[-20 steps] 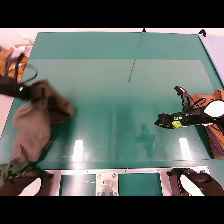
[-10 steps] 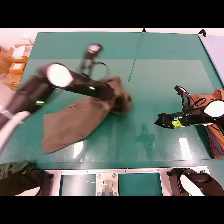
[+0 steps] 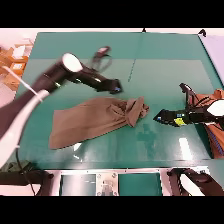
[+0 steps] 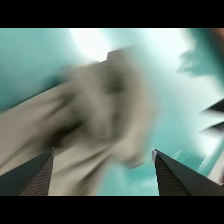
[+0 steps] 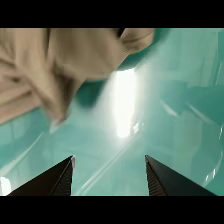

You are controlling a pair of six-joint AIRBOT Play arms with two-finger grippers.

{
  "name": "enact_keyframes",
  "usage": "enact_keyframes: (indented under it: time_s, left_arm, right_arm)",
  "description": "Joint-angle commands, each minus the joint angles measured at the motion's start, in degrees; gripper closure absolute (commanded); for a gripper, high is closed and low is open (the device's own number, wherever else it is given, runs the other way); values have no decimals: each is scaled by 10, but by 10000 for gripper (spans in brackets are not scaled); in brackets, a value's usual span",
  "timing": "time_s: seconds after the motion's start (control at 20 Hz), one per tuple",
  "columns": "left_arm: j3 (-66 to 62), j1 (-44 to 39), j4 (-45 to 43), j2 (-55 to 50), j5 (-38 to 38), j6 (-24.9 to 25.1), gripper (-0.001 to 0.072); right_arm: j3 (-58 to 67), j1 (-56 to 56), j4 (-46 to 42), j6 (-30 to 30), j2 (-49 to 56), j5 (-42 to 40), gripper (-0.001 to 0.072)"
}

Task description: Fold the shirts.

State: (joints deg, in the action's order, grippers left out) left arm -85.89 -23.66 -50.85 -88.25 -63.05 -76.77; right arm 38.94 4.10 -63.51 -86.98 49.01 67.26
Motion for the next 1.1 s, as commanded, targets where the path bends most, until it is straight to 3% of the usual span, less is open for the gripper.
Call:
enact_keyframes:
  time_s: [0.0, 0.15, 0.3, 0.45, 0.5, 0.55, 0.6, 0.65, 0.7, 1.0, 1.05]
  left_arm:
    - [-38, 142, -155, 22, -203, -70, -10]
    - [49, 245, -202, 65, -225, -73, -9]
    - [195, 318, -202, 108, -171, -52, -8]
    - [292, 355, -202, 110, -121, -30, -9]
    - [309, 362, -201, 109, -99, -27, -9]
    - [317, 364, -202, 108, -80, -27, -9]
    - [317, 364, -202, 108, -59, -27, -8]
    - [317, 364, -200, 109, -39, -27, -8]
    - [317, 364, -200, 108, -22, -27, -8]
    - [319, 363, -140, 67, 32, -20, 14]
    - [319, 363, -129, 52, 19, -11, 101]
  right_arm:
    - [0, 23, 10, -9, 15, -21, 197]
    - [1, -9, 106, 31, 80, -43, 196]
    - [1, -90, 179, 67, 151, -105, 197]
    - [2, -157, 187, 66, 209, -146, 200]
    - [2, -166, 192, 66, 224, -161, 224]
    - [4, -168, 201, 67, 237, -177, 303]
    - [8, -166, 204, 67, 244, -192, 403]
    - [15, -161, 204, 72, 247, -198, 586]
    - [24, -148, 204, 86, 247, -196, 694]
    - [48, -39, 189, 97, 246, -152, 694]
    - [48, -27, 189, 97, 246, -147, 694]
